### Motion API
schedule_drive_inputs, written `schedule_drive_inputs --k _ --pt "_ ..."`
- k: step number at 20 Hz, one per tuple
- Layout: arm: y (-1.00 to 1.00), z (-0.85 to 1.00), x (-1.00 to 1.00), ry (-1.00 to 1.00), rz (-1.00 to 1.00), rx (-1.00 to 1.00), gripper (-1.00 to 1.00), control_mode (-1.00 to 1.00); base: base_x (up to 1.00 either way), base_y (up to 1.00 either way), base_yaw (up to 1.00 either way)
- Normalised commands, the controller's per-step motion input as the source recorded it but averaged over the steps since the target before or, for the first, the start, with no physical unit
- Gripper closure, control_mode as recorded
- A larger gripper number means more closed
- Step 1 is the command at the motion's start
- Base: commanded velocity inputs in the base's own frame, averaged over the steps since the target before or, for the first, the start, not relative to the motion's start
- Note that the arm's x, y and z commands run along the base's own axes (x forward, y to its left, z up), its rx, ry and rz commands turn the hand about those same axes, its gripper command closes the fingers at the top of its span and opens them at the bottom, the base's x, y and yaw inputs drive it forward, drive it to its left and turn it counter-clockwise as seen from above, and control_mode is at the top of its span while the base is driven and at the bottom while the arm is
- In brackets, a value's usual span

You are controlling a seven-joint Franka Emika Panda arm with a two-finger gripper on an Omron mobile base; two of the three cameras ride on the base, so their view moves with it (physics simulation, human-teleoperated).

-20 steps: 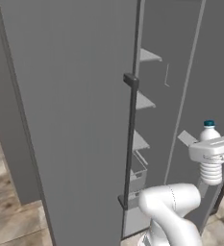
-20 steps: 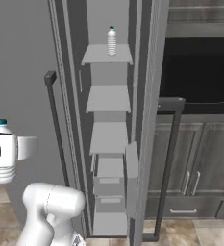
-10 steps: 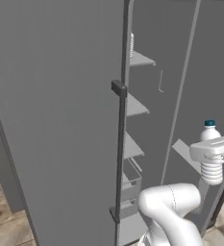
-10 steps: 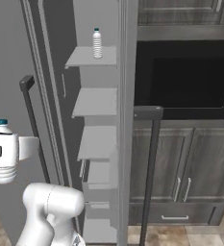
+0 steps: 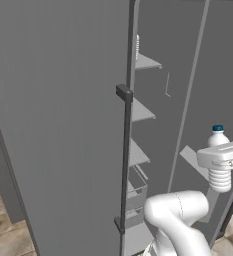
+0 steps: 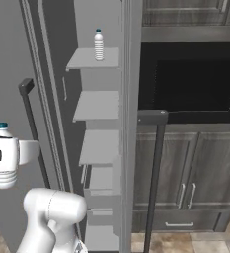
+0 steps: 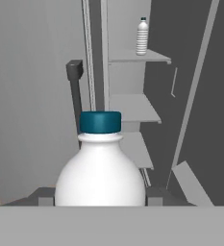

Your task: Take the bottled waters from the counter and place them in the freezer to freeze. Close the freezer door after placing the bottles.

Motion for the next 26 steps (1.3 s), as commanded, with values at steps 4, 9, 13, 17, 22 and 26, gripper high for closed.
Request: schedule_drive_inputs --k 4,9,13,17,22,26 --pt "0.0 0.0 0.0 0.0 0.0 0.0 1.0 1.0 0.41 -0.04 -0.05" --pt "0.0 0.0 0.0 0.0 0.0 0.0 1.0 1.0 0.41 0.0 -0.08" --pt "0.0 0.0 0.0 0.0 0.0 0.0 1.0 1.0 0.28 0.0 -0.15" --pt "0.0 0.0 0.0 0.0 0.0 0.0 1.0 1.0 0.07 0.0 -0.17" --pt "0.0 0.0 0.0 0.0 0.0 0.0 1.0 1.0 0.37 0.0 -0.07" --pt "0.0 0.0 0.0 0.0 0.0 0.0 1.0 1.0 0.48 -0.09 0.01"
